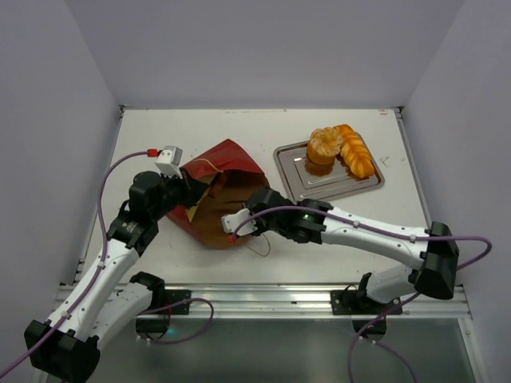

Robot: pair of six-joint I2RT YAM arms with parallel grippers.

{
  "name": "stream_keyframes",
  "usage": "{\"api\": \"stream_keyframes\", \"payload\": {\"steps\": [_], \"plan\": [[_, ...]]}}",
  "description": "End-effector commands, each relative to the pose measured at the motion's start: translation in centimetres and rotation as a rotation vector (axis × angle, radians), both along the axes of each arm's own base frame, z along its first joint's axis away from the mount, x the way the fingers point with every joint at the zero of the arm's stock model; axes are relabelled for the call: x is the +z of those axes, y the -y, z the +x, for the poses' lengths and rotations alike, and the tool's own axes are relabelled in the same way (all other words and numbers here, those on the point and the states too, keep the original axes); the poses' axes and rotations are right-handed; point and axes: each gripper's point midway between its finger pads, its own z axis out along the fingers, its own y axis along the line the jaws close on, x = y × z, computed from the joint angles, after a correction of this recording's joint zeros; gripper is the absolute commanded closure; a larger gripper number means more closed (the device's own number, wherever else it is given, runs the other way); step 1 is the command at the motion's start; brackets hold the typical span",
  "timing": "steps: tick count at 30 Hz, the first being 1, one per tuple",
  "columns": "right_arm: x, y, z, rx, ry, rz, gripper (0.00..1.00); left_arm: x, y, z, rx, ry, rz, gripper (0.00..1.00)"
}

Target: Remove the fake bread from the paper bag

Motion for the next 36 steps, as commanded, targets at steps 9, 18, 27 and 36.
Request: {"api": "stream_keyframes", "payload": {"steps": [9,18,27,36], "plan": [[1.8,-3.2,7.0,-0.172,0.475,-0.143,0.55,2.6,0.7,0.5,-0.016,0.033,-0.047,1.0],[-0.2,-3.5,7.6,-0.138,0.495,-0.258,0.53,2.8,1.2,0.9,-0.031,0.035,-0.062,1.0],[-1.7,-4.4,8.0,-0.115,0.493,-0.323,0.52,3.0,1.5,0.8,-0.04,0.034,-0.075,1.0],[-3.0,-5.0,8.5,-0.117,0.491,-0.359,0.58,3.2,1.6,0.7,-0.047,0.04,-0.083,1.0]]}}
